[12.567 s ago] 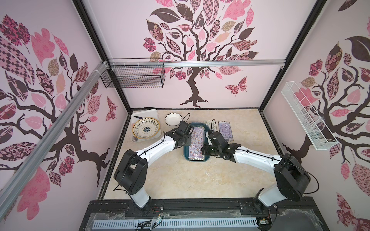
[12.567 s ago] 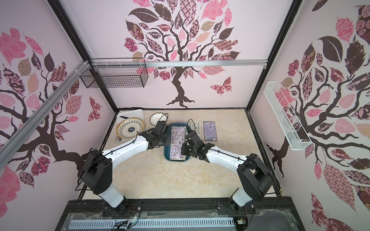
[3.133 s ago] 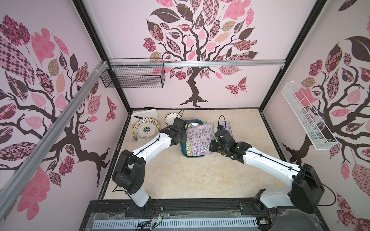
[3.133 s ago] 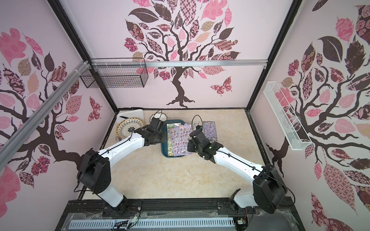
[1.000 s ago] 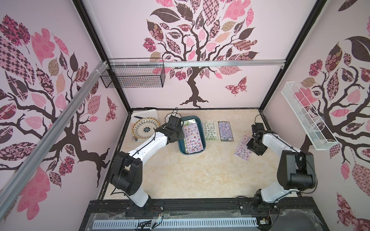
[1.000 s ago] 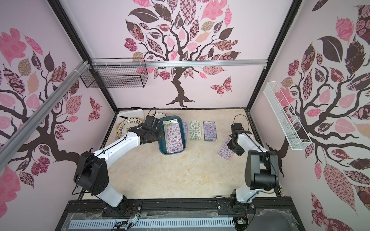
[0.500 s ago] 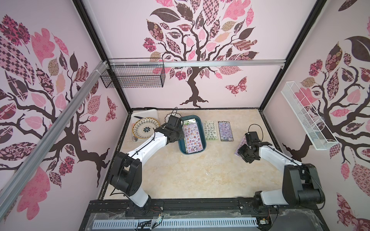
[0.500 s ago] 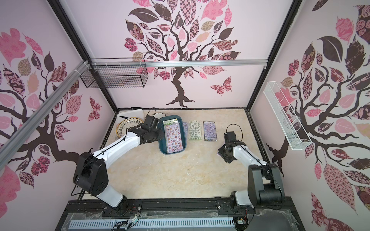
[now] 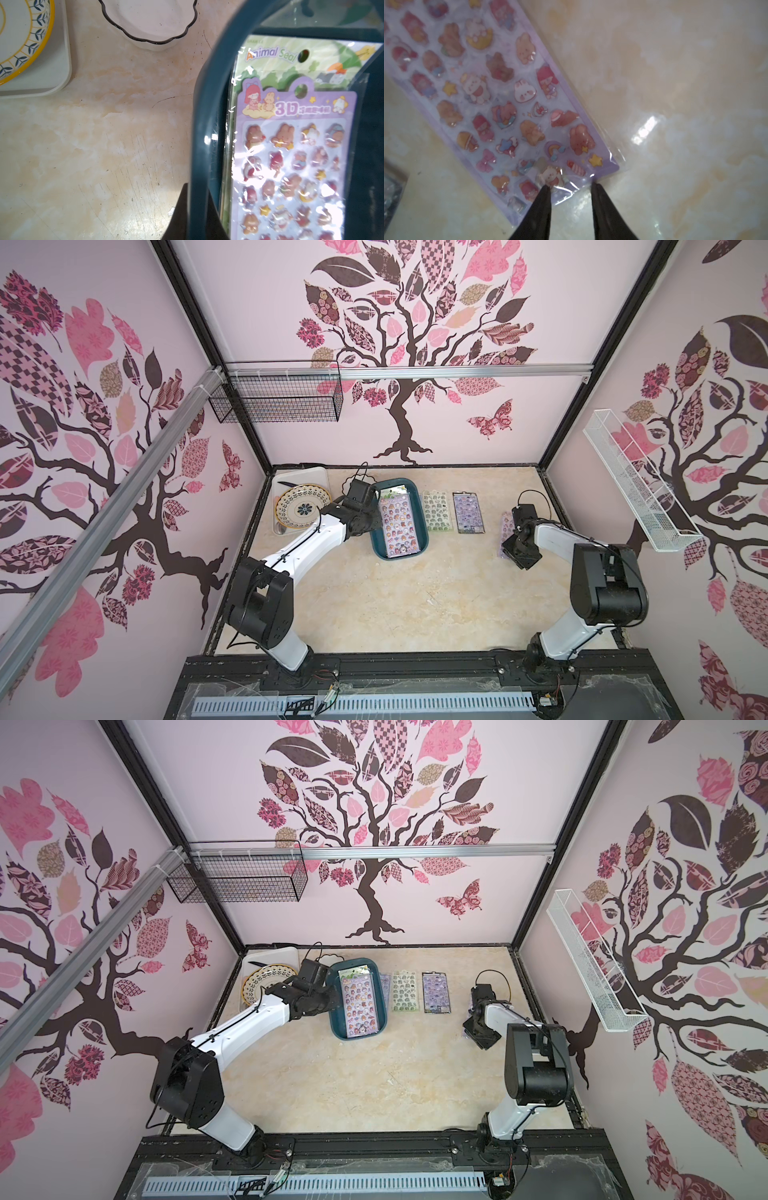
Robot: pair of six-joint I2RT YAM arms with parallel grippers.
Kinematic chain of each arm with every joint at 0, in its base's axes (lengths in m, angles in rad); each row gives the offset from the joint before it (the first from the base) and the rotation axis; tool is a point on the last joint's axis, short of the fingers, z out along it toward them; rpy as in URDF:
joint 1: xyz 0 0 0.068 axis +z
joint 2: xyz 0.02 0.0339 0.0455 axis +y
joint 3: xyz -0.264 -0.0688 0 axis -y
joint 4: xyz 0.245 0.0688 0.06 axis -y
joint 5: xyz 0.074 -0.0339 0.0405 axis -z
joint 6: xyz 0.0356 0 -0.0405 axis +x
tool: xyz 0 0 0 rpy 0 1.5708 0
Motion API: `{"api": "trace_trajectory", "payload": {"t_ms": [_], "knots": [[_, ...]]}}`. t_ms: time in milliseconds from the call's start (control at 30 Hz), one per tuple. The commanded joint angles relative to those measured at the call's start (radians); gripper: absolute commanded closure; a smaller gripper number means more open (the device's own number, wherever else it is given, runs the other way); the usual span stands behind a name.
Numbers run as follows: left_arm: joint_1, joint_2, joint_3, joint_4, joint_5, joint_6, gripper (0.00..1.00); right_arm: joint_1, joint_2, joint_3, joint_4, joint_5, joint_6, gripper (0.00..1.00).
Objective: Take the stickers out of the storage box
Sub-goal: Move the sticker to the center of the board.
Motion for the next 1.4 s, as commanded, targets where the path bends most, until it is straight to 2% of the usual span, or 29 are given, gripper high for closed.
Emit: {"api": "trace_trajectory", "payload": {"t_ms": [0, 133, 300, 467, 900, 1367], "knots": [[0.001, -0.035, -0.002, 0.043, 0.011, -0.008, 1.00, -0.005, 0.075, 0.080, -0.033, 0.082, -0.059, 0.64], [0.000, -0.034, -0.004, 0.043, 0.010, -0.009, 1.00, -0.005, 0.092, 0.114, -0.046, 0.162, -0.061, 0.66], [0.000, -0.032, -0.002, 0.043, 0.012, -0.009, 1.00, -0.006, 0.002, 0.080, 0.010, 0.136, -0.058, 0.65], [0.000, -0.036, -0.004, 0.043, 0.012, -0.009, 1.00, -0.005, 0.006, 0.143, -0.008, 0.132, -0.050, 0.64], [0.000, -0.052, -0.004, 0.044, 0.014, -0.011, 1.00, -0.031, 0.346, 0.481, -0.127, 0.119, -0.063, 0.64], [0.003, -0.059, -0.006, 0.047, 0.020, -0.013, 1.00, -0.029, 0.467, 0.565, -0.093, -0.011, -0.078, 0.66]]}}
